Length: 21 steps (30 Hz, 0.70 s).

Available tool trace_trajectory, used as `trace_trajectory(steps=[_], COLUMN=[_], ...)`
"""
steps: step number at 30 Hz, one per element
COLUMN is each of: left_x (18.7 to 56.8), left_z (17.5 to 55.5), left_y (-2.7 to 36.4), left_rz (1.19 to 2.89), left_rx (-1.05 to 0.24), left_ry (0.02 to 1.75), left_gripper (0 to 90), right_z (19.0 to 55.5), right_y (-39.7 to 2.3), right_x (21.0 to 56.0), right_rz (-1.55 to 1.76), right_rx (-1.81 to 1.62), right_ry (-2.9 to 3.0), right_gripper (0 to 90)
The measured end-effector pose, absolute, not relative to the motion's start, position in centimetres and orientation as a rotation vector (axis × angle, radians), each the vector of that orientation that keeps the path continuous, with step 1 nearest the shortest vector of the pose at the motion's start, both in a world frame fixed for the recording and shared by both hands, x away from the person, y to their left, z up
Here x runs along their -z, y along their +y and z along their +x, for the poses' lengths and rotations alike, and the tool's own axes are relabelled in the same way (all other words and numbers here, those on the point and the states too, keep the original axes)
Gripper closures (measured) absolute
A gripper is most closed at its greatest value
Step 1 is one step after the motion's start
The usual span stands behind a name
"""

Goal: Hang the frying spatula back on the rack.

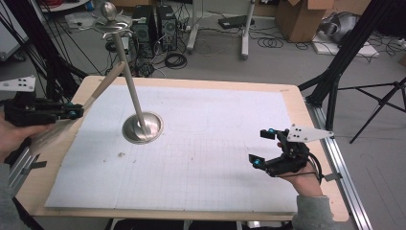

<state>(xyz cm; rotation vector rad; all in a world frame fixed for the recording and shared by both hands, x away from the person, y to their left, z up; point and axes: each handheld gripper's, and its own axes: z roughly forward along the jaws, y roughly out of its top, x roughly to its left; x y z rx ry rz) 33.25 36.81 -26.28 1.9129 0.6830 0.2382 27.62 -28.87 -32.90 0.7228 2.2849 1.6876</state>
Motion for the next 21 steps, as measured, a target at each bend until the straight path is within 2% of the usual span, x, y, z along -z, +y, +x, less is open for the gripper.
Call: trace_trajectory(steps=[21], left_x=[23.9], left_z=[31.7], left_y=[39.9], left_rz=[1.864], left_rx=[-0.318], left_ry=[0.672], left_gripper=[77.5], right_z=[27.4], right_y=[-29.8], right_x=[32.4], right_rz=[0.729], right_rx=[-1.699], right_ry=[2.255], right_gripper=[2.5])
